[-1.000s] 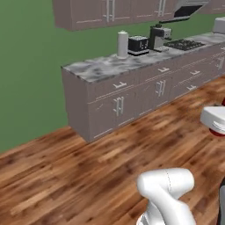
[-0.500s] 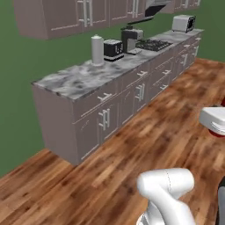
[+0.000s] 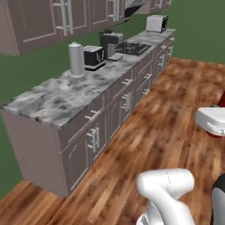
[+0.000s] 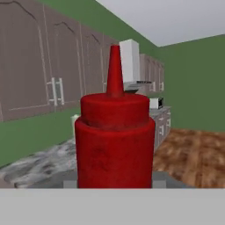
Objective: Collect the turmeric, ketchup, and shaker from the cabinet and place them next to the stove.
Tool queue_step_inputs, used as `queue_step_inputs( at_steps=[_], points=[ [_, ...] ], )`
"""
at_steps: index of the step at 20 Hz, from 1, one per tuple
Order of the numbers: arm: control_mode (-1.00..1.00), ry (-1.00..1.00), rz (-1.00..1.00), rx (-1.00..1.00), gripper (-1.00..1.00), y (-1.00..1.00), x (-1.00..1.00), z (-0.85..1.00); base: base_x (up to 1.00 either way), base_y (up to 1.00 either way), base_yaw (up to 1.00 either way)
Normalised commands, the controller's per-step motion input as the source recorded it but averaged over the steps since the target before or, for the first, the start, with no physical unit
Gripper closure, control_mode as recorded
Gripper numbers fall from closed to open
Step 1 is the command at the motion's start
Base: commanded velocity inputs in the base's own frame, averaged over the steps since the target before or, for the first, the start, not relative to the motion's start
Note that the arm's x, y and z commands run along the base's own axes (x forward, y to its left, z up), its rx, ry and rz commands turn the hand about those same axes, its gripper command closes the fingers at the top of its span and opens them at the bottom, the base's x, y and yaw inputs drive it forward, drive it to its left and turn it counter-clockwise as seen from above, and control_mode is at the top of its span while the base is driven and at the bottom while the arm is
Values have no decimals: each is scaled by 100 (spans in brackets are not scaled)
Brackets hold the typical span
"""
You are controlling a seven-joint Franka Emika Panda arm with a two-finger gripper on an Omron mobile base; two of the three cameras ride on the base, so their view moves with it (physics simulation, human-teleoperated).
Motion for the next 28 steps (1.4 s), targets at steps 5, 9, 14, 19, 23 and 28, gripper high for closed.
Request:
queue_step_inputs(
  at_steps=[5, 9, 14, 19, 23, 28],
  points=[
    [100, 0, 0, 0, 100, 0, 0, 0, 100, -21, -21],
    [100, 0, 0, 0, 100, 0, 0, 0, 100, -24, -11],
    [100, 0, 0, 0, 100, 0, 0, 0, 100, -56, -1],
    [100, 0, 0, 0, 100, 0, 0, 0, 100, -67, 2],
    [100, 0, 0, 0, 100, 0, 0, 0, 100, -68, 7],
    [100, 0, 0, 0, 100, 0, 0, 0, 100, -62, 11]
  ],
)
